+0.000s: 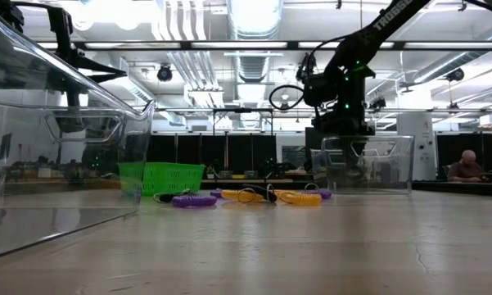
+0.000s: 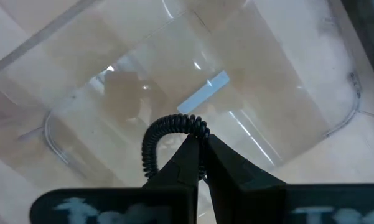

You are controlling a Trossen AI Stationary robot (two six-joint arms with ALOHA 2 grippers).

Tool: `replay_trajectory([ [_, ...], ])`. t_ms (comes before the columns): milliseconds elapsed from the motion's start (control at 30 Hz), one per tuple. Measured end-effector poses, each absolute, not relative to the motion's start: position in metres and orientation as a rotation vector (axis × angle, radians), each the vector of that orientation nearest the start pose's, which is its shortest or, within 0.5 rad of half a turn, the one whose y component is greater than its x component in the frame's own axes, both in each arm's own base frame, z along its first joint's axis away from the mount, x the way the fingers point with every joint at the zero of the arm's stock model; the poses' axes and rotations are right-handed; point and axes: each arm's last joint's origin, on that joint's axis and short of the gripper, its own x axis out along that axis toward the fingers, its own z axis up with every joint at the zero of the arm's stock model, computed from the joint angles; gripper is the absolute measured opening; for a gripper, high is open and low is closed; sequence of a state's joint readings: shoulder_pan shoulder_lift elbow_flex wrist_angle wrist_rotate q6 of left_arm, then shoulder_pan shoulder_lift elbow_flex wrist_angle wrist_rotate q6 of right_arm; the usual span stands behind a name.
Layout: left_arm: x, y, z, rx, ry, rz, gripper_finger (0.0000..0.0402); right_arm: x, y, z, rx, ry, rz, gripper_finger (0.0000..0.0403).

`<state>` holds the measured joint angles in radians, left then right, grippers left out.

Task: Sort spring keychains
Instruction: Put the right black spring keychain into the top transparent bin

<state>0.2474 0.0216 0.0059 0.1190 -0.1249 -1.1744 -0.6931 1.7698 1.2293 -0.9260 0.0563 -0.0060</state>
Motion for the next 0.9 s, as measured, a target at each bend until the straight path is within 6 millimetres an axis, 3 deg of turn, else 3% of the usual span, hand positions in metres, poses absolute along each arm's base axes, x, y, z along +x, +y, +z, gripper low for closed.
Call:
replay_trajectory([
  [267, 0.094, 0.027, 0.175, -1.153, -0.308, 0.268, 0.0, 0.25, -0.209, 0.191, 0.459, 1.401, -0.609, 0.0019],
  [633, 0.094, 0.027, 0.175, -1.153, -0.308, 0.268, 0.0, 0.25, -0.21, 0.191, 0.453, 1.393, -0.615, 0.0123],
  [900, 0.094, 0.027, 0.175, -1.153, -0.309, 0.267, 0.0, 0.251, -0.209, 0.207, 0.45, 1.374, -0.618, 0.0154],
])
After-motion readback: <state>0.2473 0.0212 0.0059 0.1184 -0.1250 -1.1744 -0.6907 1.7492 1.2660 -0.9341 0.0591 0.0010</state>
